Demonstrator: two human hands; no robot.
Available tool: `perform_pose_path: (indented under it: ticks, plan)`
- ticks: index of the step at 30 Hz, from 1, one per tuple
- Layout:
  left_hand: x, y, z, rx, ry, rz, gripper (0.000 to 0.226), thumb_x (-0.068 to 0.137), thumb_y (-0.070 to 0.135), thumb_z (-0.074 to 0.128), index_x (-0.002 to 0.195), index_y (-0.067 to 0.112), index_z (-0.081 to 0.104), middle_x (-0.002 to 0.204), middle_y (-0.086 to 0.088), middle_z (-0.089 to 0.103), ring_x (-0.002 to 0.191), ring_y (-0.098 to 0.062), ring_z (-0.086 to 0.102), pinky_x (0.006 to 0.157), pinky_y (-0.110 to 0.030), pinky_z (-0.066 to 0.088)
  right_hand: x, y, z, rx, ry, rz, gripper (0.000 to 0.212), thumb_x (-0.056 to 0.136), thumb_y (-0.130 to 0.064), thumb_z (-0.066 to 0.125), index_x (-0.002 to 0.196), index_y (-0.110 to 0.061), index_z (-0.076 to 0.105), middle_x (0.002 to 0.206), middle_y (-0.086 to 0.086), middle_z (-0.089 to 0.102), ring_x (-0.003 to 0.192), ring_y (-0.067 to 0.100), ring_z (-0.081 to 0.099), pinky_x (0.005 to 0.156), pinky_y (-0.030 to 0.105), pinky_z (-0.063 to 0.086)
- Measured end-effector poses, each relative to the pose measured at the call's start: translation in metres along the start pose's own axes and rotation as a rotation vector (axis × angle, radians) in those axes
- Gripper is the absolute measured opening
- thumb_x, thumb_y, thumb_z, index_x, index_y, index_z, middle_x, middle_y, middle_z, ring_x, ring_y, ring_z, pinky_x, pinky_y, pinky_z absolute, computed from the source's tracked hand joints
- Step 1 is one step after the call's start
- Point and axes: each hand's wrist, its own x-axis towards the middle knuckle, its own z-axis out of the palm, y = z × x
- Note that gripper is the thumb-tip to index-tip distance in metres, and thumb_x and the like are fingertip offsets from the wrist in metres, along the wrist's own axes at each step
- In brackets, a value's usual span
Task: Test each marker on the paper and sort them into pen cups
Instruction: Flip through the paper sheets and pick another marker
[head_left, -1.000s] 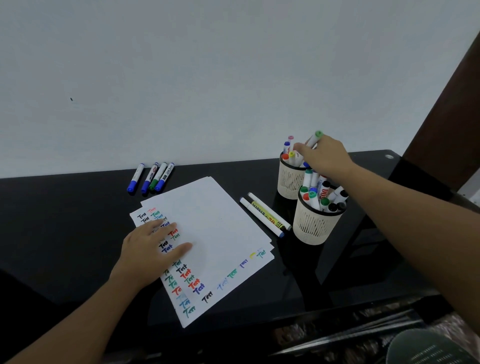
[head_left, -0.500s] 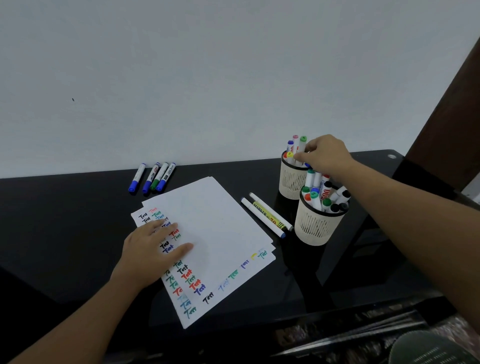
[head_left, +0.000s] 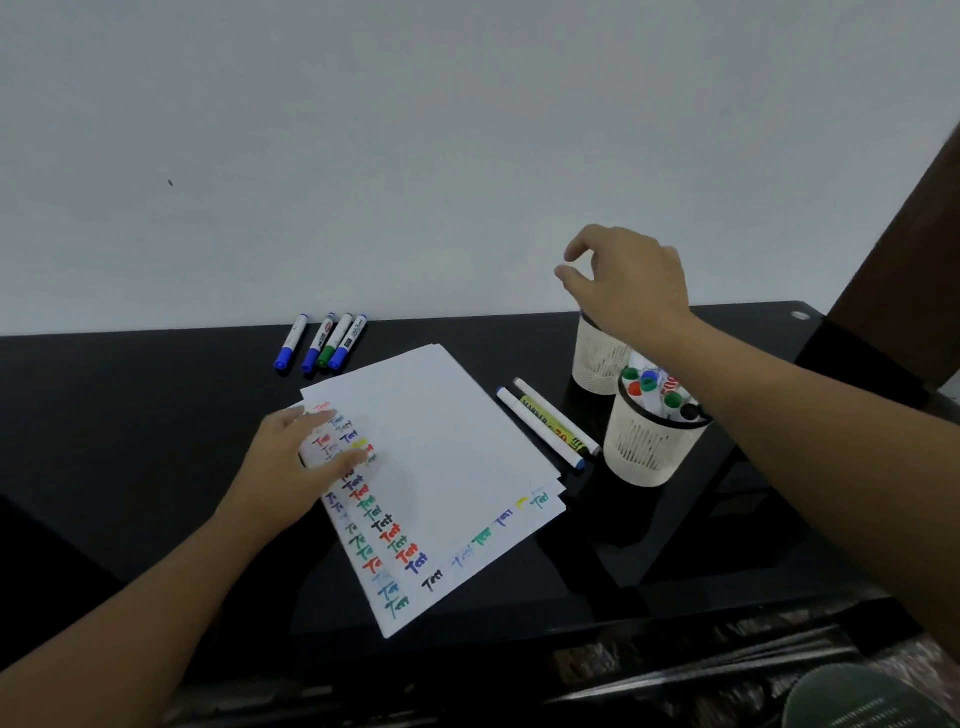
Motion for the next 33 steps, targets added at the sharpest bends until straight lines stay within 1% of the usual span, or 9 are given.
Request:
perform_pose_path:
  ticks: [3,8,11,16,20,24,27,30,33]
  plan:
    - [0.010,-0.008,-0.017,0.143,-0.022,-0.010,0.083,0.077,0.069,0.071,0.148,0.033,0.050,0.157,0.002,0.035,0.145,-0.021,0.027,0.116,-0.047,0.032,-0.003,-0.036,0.008,-0.029,-0.001,-0.155,0.021,0.104,-0.044,0.052,0.112,-0.028,0.065,0.086,-0.009,0.057,0.085,0.018,0.060,0.090,0.041,0.040]
    - [0.010,-0.028,-0.022,0.257,-0.072,-0.041,0.097,0.069,0.095,0.047,0.148,0.039,0.049,0.159,0.006,0.036,0.148,-0.020,0.025,0.120,-0.052,0.024,-0.010,-0.096,0.055,0.052,-0.278,-0.312,0.017,0.101,-0.036,0.055,0.109,-0.032,0.070,0.088,-0.012,0.057,0.087,0.017,0.058,0.086,0.037,0.046]
    - [0.008,-0.035,-0.015,0.329,-0.011,0.015,0.104,0.064,0.102,0.030,0.148,0.043,0.047,0.159,0.008,0.037,0.148,-0.019,0.026,0.122,-0.051,0.019,-0.010,-0.120,0.097,0.066,-0.455,-0.341,0.026,0.102,-0.033,0.054,0.124,-0.034,0.068,0.107,-0.010,0.065,0.102,0.017,0.060,0.090,0.036,0.048]
    - [0.009,-0.038,-0.012,0.281,0.015,0.039,0.097,0.065,0.098,0.036,0.144,0.044,0.052,0.155,0.012,0.038,0.145,-0.014,0.023,0.120,-0.048,0.016,0.003,-0.151,0.170,-0.014,-0.579,-0.404,0.042,0.107,-0.027,0.047,0.146,-0.039,0.051,0.135,0.004,0.055,0.121,0.026,0.055,0.099,0.044,0.047]
    - [0.012,-0.045,-0.010,0.253,0.039,0.036,0.082,0.074,0.088,0.053,0.142,0.043,0.054,0.153,0.013,0.038,0.144,-0.011,0.020,0.119,-0.043,0.011,0.025,-0.174,0.215,-0.076,-0.567,-0.438,0.055,0.102,-0.010,0.045,0.148,-0.040,0.048,0.141,0.007,0.050,0.123,0.030,0.051,0.094,0.043,0.042]
    - [0.012,-0.052,-0.008,0.236,0.065,0.056,0.079,0.076,0.086,0.055,0.141,0.042,0.055,0.152,0.014,0.038,0.143,-0.008,0.019,0.117,-0.039,0.009,0.038,-0.186,0.246,-0.134,-0.524,-0.485,0.052,0.099,-0.005,0.046,0.139,-0.038,0.055,0.127,0.006,0.052,0.106,0.027,0.053,0.080,0.036,0.033]
    - [0.013,-0.055,-0.009,0.241,0.064,0.055,0.078,0.077,0.084,0.055,0.143,0.042,0.053,0.153,0.015,0.036,0.142,-0.006,0.017,0.115,-0.035,0.006,0.044,-0.189,0.260,-0.161,-0.464,-0.575,0.043,0.100,-0.007,0.048,0.133,-0.034,0.058,0.119,0.006,0.051,0.092,0.021,0.041,0.077,0.037,0.030]
    - [0.015,-0.057,-0.008,0.238,0.070,0.061,0.077,0.077,0.083,0.056,0.143,0.042,0.053,0.153,0.015,0.037,0.142,-0.006,0.017,0.115,-0.035,0.007,0.047,-0.184,0.261,-0.205,-0.349,-0.708,0.032,0.100,-0.011,0.055,0.126,-0.028,0.063,0.114,0.006,0.049,0.094,0.024,0.043,0.077,0.038,0.033]
    - [0.015,-0.058,-0.009,0.240,0.076,0.061,0.077,0.077,0.083,0.056,0.142,0.042,0.054,0.153,0.014,0.037,0.142,-0.008,0.019,0.118,-0.039,0.009,0.045,-0.177,0.257,-0.210,-0.212,-0.816,0.022,0.102,-0.020,0.054,0.121,-0.015,0.064,0.118,0.010,0.055,0.100,0.031,0.053,0.090,0.044,0.043]
